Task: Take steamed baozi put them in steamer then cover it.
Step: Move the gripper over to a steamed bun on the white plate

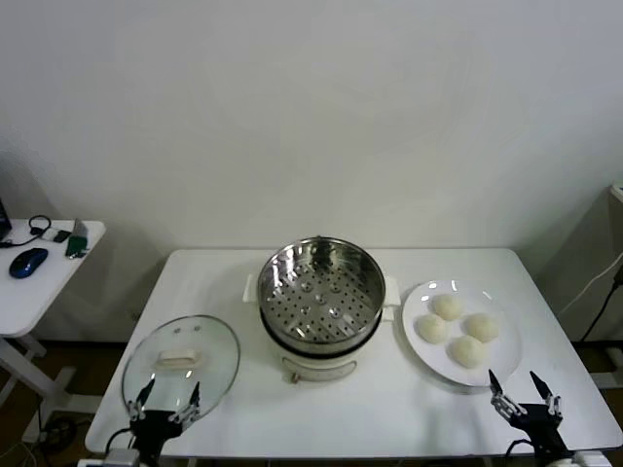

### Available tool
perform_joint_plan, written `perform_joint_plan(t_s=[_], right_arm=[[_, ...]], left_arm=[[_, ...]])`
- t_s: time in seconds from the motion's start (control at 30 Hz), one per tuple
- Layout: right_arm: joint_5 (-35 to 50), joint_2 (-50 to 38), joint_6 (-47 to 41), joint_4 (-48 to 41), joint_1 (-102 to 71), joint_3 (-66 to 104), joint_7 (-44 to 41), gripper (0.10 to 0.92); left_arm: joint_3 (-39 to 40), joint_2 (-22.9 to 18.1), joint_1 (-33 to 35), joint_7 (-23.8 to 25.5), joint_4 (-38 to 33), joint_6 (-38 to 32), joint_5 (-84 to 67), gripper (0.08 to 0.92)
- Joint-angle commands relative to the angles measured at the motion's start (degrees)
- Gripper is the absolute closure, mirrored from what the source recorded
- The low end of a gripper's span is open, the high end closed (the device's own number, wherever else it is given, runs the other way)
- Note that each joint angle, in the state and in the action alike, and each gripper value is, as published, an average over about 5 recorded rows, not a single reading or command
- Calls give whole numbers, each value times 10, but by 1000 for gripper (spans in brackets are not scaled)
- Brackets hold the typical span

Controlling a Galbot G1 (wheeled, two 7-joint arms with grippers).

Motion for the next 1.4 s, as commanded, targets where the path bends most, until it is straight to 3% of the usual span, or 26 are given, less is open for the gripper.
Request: perform_joint_plan(t_s=[0.03, 0.27, 0.5, 0.63, 0.83, 1.0, 1.13, 1.4], right_arm=[[-2, -36, -98, -2, 68, 9, 3, 203], [-26, -205, -158, -112, 312, -121, -54, 203], [-88, -356, -126, -228, 592, -407, -210, 203], [-147, -405, -104, -289, 799, -639, -345, 203], [-217, -375, 27, -417, 1135, -997, -529, 203], [-200, -322, 99, -477, 1264, -1155, -666, 203], [-187, -281, 103, -499, 1299, -1215, -699, 203], [-187, -208, 88, -556, 1225, -1187, -681, 203]], left_arm=[[1, 1, 0, 0, 0, 1, 1, 177], [3, 7, 0, 1, 0, -2, 0, 177], [3, 4, 2, 1, -5, -6, -6, 177], [6, 0, 7, 1, -10, -9, -6, 177], [10, -6, 11, 1, -17, -14, -5, 177], [9, -5, 14, 1, -17, -18, -5, 177], [9, -4, 16, 1, -14, -25, -7, 177], [7, -5, 23, 1, -15, -29, -9, 177]])
